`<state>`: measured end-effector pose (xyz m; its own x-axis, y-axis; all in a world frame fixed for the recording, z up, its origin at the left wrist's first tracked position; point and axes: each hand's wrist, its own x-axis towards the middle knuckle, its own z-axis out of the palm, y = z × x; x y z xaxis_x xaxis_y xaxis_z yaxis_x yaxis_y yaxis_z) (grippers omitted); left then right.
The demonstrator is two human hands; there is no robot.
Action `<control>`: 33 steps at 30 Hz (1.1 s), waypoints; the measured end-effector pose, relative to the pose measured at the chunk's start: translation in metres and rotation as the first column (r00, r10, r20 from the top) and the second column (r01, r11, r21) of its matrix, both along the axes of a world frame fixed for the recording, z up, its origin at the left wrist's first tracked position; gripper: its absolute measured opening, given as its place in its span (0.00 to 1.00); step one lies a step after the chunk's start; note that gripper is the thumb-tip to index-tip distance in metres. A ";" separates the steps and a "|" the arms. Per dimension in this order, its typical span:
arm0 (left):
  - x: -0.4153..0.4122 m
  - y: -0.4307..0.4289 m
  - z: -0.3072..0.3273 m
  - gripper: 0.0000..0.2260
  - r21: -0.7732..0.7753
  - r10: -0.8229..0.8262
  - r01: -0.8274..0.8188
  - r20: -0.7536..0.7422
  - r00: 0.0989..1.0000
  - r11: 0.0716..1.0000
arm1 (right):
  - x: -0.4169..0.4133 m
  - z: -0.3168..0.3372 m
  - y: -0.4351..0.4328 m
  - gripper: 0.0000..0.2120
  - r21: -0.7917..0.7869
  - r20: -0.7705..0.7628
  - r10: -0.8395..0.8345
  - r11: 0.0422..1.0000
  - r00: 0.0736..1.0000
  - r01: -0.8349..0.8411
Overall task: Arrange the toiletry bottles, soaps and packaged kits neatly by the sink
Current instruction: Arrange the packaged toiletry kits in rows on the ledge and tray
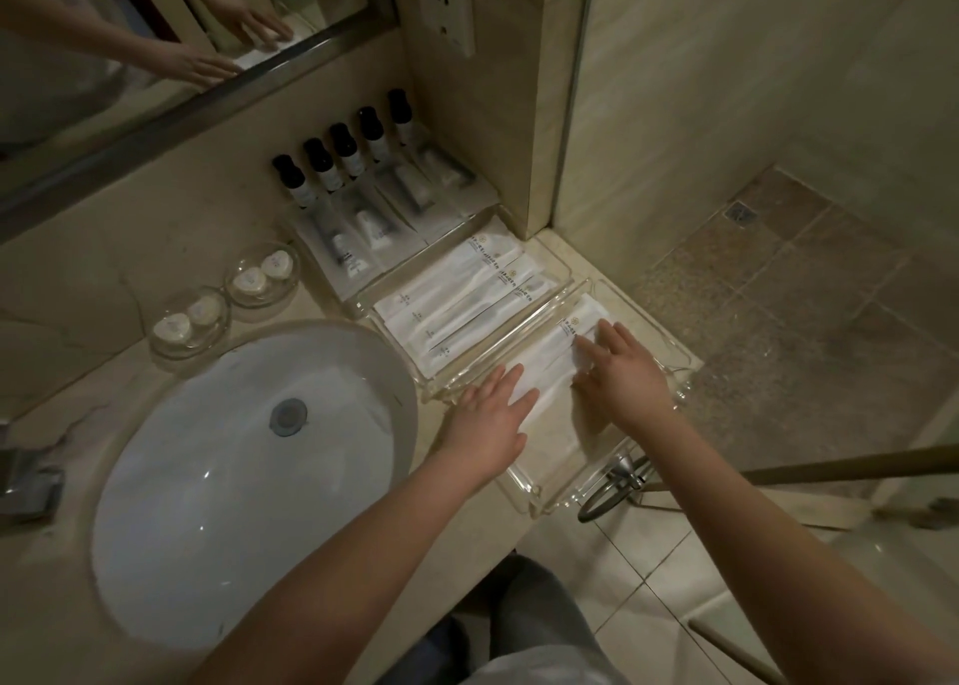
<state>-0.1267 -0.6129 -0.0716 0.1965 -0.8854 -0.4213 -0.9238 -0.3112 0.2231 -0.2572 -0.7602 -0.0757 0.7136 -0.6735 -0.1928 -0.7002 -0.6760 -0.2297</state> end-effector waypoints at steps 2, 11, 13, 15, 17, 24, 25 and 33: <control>0.000 0.000 0.002 0.26 0.008 0.001 -0.001 -0.003 1.000 1.000 | -0.001 0.000 0.001 0.25 0.006 -0.012 -0.007 1.000 1.000 0.007; 0.024 0.021 0.017 0.23 -0.182 0.134 -0.138 -0.035 0.990 0.973 | 0.023 0.025 0.019 0.31 0.028 0.162 0.044 0.998 0.986 -0.049; 0.038 0.034 0.028 0.22 -0.246 0.204 -0.209 -0.045 0.978 0.947 | 0.040 0.035 0.032 0.29 0.023 0.235 0.083 0.996 0.968 -0.092; 0.054 0.052 0.041 0.21 -0.290 0.262 -0.257 -0.023 0.965 0.922 | 0.060 0.047 0.048 0.27 -0.006 0.273 0.147 0.989 0.951 -0.151; 0.072 0.076 0.052 0.20 -0.290 0.332 -0.319 -0.005 0.943 0.902 | 0.081 0.056 0.069 0.25 -0.036 0.311 0.220 0.975 0.925 -0.220; 0.120 0.209 0.072 0.21 -0.316 0.659 -0.639 -0.053 0.750 0.702 | 0.162 0.080 0.179 0.22 0.004 0.351 0.472 0.863 0.808 -0.506; 0.124 0.233 0.075 0.21 -0.318 0.701 -0.678 -0.056 0.711 0.662 | 0.173 0.082 0.199 0.22 0.012 0.352 0.505 0.839 0.788 -0.543; 0.128 0.426 0.065 0.19 -0.236 0.939 -0.922 -0.087 0.334 0.306 | 0.243 0.079 0.358 0.19 0.186 0.263 0.738 0.593 0.621 -0.783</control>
<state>0.0012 -0.1866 -0.0064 0.9642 -0.1534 -0.2161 -0.0647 -0.9270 0.3693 -0.0145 -0.4018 0.0030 0.9745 0.1894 -0.1203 0.0989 -0.8440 -0.5271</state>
